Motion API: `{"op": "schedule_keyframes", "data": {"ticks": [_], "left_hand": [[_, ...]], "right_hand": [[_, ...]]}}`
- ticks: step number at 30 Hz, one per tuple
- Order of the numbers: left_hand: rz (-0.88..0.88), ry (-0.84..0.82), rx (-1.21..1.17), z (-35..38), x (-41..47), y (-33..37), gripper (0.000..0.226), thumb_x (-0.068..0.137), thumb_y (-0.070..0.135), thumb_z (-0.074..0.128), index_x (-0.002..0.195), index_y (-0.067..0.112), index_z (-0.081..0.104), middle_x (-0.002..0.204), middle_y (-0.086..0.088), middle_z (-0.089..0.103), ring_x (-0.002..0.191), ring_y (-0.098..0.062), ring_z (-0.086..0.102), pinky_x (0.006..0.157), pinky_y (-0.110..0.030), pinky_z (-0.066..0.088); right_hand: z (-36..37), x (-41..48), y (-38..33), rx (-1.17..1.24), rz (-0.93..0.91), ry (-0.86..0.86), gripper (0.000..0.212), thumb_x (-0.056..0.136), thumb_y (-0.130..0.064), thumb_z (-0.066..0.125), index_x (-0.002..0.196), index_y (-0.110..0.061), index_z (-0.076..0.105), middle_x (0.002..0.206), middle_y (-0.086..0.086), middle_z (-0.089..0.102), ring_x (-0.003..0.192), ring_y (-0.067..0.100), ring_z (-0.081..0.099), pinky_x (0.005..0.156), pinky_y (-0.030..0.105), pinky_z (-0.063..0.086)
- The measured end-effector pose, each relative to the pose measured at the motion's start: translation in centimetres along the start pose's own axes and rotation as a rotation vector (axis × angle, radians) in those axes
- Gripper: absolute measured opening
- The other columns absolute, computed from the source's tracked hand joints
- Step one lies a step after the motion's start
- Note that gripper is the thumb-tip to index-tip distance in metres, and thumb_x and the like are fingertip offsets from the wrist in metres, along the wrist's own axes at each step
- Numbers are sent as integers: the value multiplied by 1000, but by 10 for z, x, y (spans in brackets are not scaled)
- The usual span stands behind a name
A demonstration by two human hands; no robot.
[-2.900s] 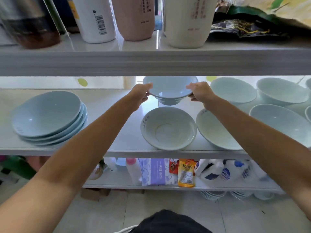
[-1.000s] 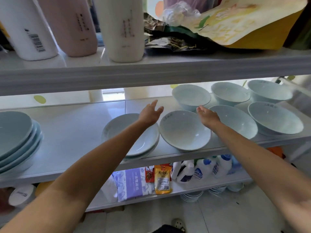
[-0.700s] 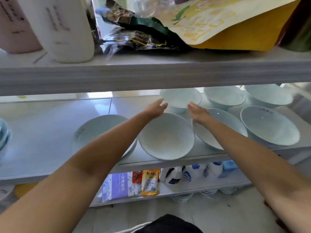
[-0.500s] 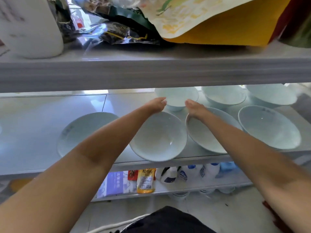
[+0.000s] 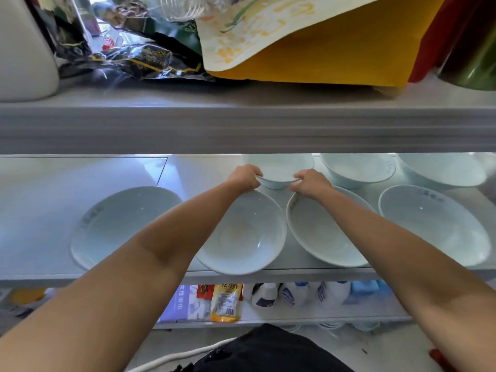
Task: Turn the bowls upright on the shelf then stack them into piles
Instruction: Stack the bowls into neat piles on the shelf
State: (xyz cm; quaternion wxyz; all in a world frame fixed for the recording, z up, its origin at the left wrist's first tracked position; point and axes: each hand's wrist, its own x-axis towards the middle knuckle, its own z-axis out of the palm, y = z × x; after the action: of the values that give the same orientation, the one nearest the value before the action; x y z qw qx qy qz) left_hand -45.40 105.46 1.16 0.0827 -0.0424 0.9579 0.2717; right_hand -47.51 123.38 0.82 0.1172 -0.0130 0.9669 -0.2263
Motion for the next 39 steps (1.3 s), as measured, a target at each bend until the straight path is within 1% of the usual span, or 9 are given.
{"op": "schedule_keyframes", "data": {"ticks": [10, 17, 22, 24, 26, 29, 32, 34, 39], "left_hand": [[41, 173, -71, -7, -6, 3, 31, 86, 8, 55, 113, 17, 66, 125, -8, 62, 113, -27, 57, 94, -30, 44], [93, 299, -120, -27, -27, 8, 29, 85, 5, 54, 108, 16, 68, 118, -10, 66, 110, -28, 59, 95, -33, 48], [111, 434, -225, -48, -59, 7, 31, 83, -1, 49, 100, 12, 71, 106, -7, 69, 91, -19, 58, 75, -23, 43], [135, 496, -232, -56, -82, 5, 27, 86, 0, 50, 101, 10, 71, 106, -7, 69, 89, -15, 56, 74, -18, 38], [171, 543, -213, -60, -105, -2, 26, 89, 3, 50, 101, 11, 72, 108, -7, 71, 93, -17, 61, 76, -17, 38], [202, 551, -202, -57, -140, -17, 27, 89, 5, 50, 102, 16, 71, 112, -7, 69, 104, -23, 62, 84, -21, 41], [181, 521, -249, -52, -169, -28, 28, 89, 5, 49, 103, 17, 70, 117, -7, 66, 107, -24, 59, 86, -20, 38], [179, 502, -289, -46, -183, -36, 25, 90, 6, 51, 104, 15, 69, 122, -7, 64, 110, -23, 58, 86, -19, 39], [212, 465, -387, -26, -210, -61, 22, 90, 5, 53, 103, 15, 69, 125, -6, 62, 107, -24, 59, 83, -22, 50]], "right_hand": [[-4, -3, -4, 110, -12, 155, 45, 77, -29, 76, 118, -15, 66, 121, 4, 67, 112, 25, 60, 92, 31, 46], [-23, -17, -20, 124, -45, 269, 30, 78, -32, 75, 100, -13, 74, 99, 9, 73, 94, 27, 65, 71, 26, 41], [-28, -45, -38, 104, -189, 433, 31, 79, -37, 73, 101, -16, 74, 97, 8, 74, 93, 29, 66, 75, 30, 46], [-24, -62, -44, 109, -247, 498, 31, 80, -39, 71, 102, -18, 74, 98, 8, 74, 95, 29, 66, 78, 31, 47], [-16, -81, -47, 105, -283, 560, 32, 80, -41, 70, 104, -19, 73, 101, 8, 74, 99, 29, 66, 82, 32, 46], [1, -112, -47, 82, -353, 670, 32, 79, -42, 70, 102, -20, 74, 98, 7, 75, 94, 30, 69, 77, 33, 49], [21, -139, -46, 32, -416, 749, 30, 73, -41, 75, 93, -18, 76, 82, 9, 76, 71, 31, 71, 61, 28, 49], [33, -154, -46, 6, -430, 788, 29, 69, -38, 79, 87, -16, 77, 74, 9, 76, 60, 27, 70, 56, 20, 43], [62, -188, -46, 27, -385, 762, 29, 69, -37, 78, 88, -15, 77, 74, 11, 75, 60, 28, 69, 56, 21, 42]]}}
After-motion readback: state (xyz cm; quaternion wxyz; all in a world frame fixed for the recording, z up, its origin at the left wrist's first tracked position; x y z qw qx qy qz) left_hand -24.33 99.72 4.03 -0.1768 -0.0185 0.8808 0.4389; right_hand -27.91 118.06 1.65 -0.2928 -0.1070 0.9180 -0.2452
